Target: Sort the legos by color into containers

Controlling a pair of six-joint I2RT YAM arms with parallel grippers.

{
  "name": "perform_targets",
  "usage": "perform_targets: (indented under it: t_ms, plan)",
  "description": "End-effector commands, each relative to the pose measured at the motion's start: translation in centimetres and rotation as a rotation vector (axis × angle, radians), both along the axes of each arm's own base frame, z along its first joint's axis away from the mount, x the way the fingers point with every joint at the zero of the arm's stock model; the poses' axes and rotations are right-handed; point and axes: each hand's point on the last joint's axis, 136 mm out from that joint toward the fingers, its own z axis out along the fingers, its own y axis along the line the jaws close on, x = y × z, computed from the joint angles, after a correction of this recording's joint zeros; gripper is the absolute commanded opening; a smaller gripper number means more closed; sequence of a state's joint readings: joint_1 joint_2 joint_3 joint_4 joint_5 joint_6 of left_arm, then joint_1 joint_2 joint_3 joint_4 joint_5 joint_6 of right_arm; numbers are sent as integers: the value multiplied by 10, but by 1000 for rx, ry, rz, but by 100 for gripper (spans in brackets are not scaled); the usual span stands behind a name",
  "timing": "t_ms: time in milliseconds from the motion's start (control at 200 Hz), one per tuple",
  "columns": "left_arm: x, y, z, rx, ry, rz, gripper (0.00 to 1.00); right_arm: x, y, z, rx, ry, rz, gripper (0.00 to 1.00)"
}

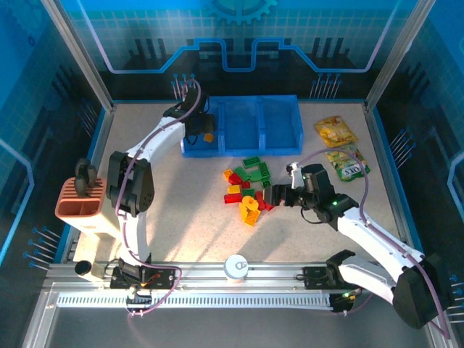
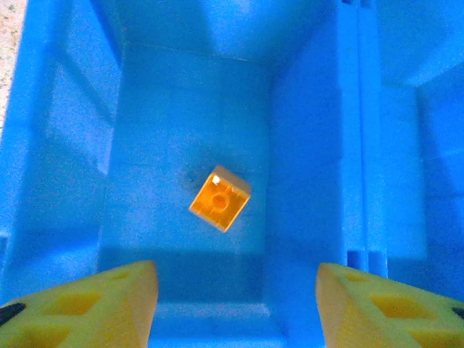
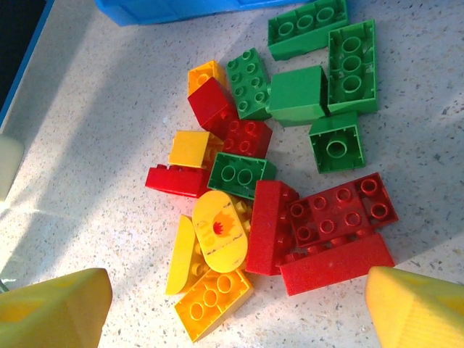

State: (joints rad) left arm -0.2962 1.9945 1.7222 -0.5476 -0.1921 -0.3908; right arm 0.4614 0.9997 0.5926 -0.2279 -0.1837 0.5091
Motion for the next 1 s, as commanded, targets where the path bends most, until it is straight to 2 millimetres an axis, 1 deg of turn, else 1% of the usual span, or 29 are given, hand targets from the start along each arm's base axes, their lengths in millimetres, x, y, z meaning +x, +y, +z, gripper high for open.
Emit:
perform_targets:
  t_ms: [0,55,160,235,355,415,485,605,640,660,675,735,820,995]
  plan:
    - [-29,-9,42,-23,-69,-39,65,-1,5,8,-3,-7,13,91]
    - [-46,-17,44,-22,-77,-64,68,-1,8,7,-6,-4,19,91]
    - [-83,-34,35,-20,-67,-120,71,-1,13,3,-25,10,43,90]
    - [-111,-48,21,-36,-48,-168,70,-1,19,0,-49,23,68,89]
    - [-154,-68,-11,-93,10,-218,69,1,28,-3,-94,30,96,87]
    - [-172,-72,-26,-127,47,-229,68,3,30,-6,-128,39,101,85]
    - [-190,-73,-41,-155,75,-231,67,7,31,-9,-172,55,97,81]
    - [-210,-63,-56,-164,106,-214,66,18,31,-15,-234,75,81,74]
    - [-214,-61,-58,-167,106,-210,66,22,31,-16,-257,81,76,72]
    - [-216,-60,-58,-171,103,-209,66,23,29,-21,-277,92,74,71]
    - [-218,-59,-57,-175,99,-208,66,29,32,-13,-277,77,72,70]
    - [-223,-57,-57,-197,87,-209,66,38,31,-17,-331,95,61,66]
    - [-231,-56,-56,-225,75,-213,66,48,30,-22,-388,125,50,66]
    - [-244,-50,-56,-237,72,-208,66,69,33,-43,-493,188,42,66]
